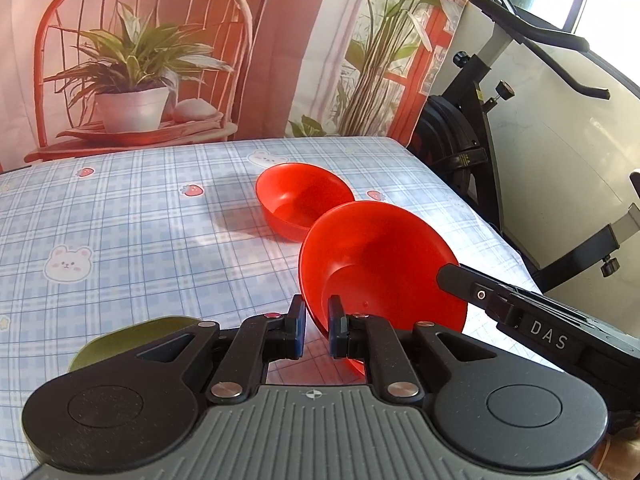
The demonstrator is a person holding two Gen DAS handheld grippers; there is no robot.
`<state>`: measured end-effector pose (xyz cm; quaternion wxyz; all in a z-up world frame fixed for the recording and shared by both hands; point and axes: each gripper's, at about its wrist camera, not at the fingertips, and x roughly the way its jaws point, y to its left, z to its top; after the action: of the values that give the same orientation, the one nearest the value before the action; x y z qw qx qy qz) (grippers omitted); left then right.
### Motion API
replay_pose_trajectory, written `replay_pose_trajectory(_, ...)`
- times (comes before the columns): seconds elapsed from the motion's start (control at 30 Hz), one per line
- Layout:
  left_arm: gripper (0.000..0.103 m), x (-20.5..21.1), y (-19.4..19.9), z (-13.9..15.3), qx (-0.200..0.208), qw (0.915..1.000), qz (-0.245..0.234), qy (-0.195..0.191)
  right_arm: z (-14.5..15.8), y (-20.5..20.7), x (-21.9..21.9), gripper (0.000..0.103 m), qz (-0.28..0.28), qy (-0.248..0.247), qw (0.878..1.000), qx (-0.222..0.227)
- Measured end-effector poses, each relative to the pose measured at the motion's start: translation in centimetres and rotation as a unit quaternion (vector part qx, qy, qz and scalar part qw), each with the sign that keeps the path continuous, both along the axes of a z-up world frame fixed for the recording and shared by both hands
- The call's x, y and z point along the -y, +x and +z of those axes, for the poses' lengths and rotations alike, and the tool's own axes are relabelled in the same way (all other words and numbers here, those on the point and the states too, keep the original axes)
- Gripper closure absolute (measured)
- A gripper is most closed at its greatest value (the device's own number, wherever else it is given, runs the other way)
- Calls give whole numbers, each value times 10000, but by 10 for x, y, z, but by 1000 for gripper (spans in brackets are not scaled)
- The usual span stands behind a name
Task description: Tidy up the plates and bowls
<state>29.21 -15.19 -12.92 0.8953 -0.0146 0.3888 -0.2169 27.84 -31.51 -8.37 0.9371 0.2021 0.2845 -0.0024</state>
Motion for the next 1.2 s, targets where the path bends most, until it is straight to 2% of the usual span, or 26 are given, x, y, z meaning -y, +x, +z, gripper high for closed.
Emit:
replay_pose_trajectory(0.13, 91, 20, 8, -13, -113, 9998, -84, 165, -10, -3, 15, 95, -142, -76, 9999, -44)
replay_pose_trajectory(0.53, 90, 43, 15, -35, -283, 9977, -278, 554, -40, -4, 37, 95, -354, 183, 9987, -320)
replay_pose_trajectory(1.1, 89, 51, 16, -42, -271, 9958, -464, 744, -47, -4, 41, 93, -409, 220, 9979, -457)
replay_pose_trajectory(1.2, 82, 50, 18, -42, -300, 9954, -466, 779, -47, -4, 41, 93, -383, 241, 9978, -475)
